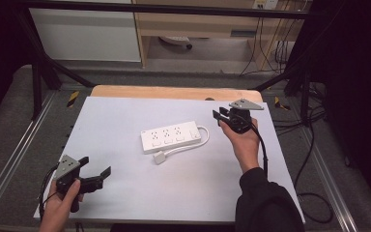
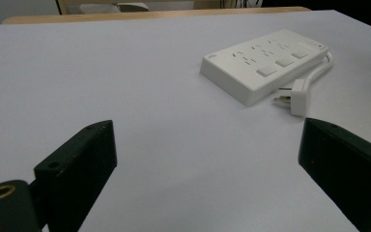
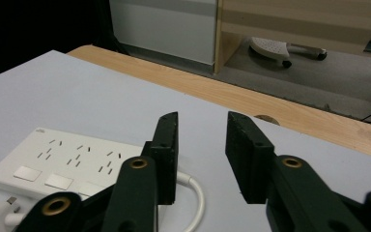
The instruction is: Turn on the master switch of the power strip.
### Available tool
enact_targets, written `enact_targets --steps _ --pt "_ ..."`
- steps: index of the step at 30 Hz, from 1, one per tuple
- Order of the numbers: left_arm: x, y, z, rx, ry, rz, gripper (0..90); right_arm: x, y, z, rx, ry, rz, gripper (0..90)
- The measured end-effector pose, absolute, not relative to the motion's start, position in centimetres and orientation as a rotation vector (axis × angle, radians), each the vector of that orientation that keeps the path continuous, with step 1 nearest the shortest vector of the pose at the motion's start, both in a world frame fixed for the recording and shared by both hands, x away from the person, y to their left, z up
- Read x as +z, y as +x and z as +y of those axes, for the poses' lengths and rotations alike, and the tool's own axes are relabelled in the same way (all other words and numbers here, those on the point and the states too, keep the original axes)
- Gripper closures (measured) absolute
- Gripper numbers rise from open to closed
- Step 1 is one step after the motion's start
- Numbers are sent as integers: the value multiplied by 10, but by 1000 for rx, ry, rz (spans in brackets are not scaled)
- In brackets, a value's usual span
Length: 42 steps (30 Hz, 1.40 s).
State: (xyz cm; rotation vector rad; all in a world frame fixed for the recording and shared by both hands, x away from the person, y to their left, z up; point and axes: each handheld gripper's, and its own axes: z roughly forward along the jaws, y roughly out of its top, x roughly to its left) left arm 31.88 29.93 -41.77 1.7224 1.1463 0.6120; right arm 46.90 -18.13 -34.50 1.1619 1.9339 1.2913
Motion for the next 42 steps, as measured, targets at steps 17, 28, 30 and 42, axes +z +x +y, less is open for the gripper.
enact_targets --steps 17,28,30,42 --pt "-417 319 300 617 1722 1144 66 -356 480 -169 1269 1175 1972 900" --pt "-417 318 300 619 1718 1145 66 -367 485 -157 1226 1188 2022 900" --pt "-417 319 300 619 1718 1144 66 -369 485 -155 1220 1185 2034 900" --pt "-417 319 300 622 1715 1143 66 -379 490 -139 1192 1183 2081 900"
